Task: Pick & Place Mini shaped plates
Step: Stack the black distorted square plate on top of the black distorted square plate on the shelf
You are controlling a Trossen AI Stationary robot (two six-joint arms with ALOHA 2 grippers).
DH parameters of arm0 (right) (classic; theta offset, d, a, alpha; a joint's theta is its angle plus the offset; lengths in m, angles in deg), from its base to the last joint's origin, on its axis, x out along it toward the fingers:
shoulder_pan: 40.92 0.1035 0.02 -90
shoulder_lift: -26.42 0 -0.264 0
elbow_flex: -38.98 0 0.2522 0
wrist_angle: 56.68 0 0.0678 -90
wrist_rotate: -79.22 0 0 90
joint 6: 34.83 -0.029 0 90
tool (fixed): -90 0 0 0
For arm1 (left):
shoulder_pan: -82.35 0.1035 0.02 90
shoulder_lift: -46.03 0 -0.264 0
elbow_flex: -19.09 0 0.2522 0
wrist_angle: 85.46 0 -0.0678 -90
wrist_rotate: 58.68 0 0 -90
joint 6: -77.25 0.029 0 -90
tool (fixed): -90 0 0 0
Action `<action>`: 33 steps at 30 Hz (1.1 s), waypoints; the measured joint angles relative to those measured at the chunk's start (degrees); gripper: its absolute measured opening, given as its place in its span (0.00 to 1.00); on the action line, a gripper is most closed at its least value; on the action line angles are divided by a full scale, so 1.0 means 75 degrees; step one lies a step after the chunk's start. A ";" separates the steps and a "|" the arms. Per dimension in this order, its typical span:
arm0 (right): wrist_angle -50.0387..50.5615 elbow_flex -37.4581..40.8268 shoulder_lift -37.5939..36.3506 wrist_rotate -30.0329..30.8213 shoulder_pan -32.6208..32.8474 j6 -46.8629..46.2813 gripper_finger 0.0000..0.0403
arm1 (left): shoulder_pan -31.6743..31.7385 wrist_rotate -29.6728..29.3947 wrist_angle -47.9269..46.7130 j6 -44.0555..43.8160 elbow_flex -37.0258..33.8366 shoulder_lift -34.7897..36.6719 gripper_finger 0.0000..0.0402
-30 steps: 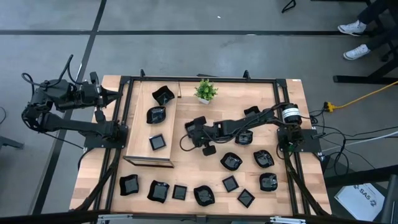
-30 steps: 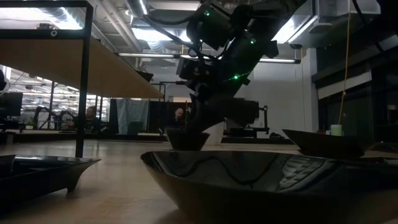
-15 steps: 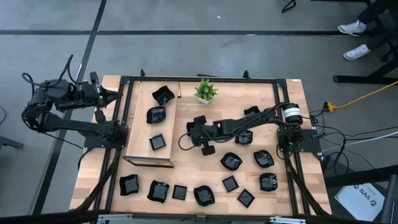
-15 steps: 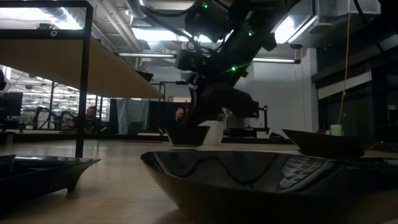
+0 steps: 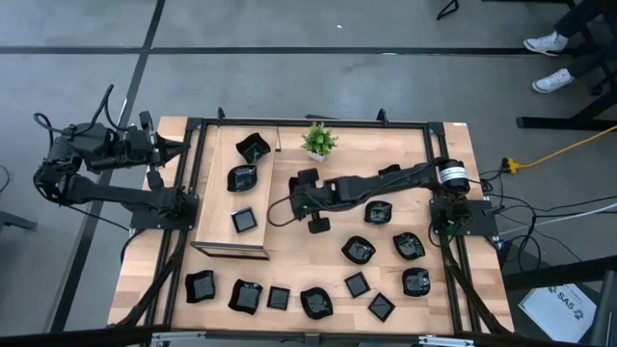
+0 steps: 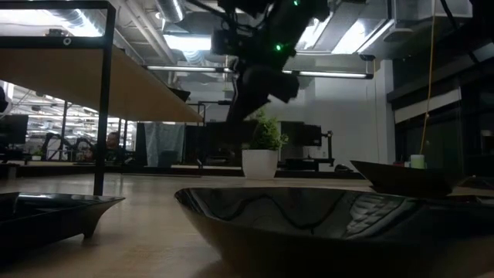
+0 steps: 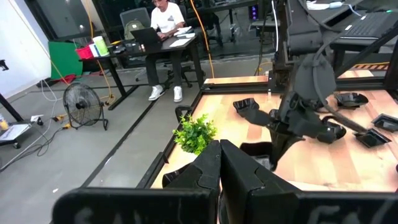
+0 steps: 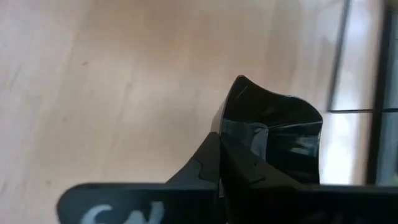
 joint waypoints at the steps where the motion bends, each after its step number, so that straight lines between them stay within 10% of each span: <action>1: 0.0122 -0.0128 -0.0002 0.0106 0.0002 0.0035 0.01 | -0.0002 -0.0001 -0.0001 0.0000 0.0000 0.0000 0.01; 13: 0.1422 -0.1264 -0.0012 0.1471 -0.0054 0.0201 0.01 | 0.0001 -0.0001 0.0001 0.0000 -0.0001 0.0000 0.01; 33: 0.1092 -0.1322 -0.0009 0.1563 -0.0649 0.0977 0.01 | -0.0001 -0.0001 -0.0001 0.0000 0.0000 0.0000 0.01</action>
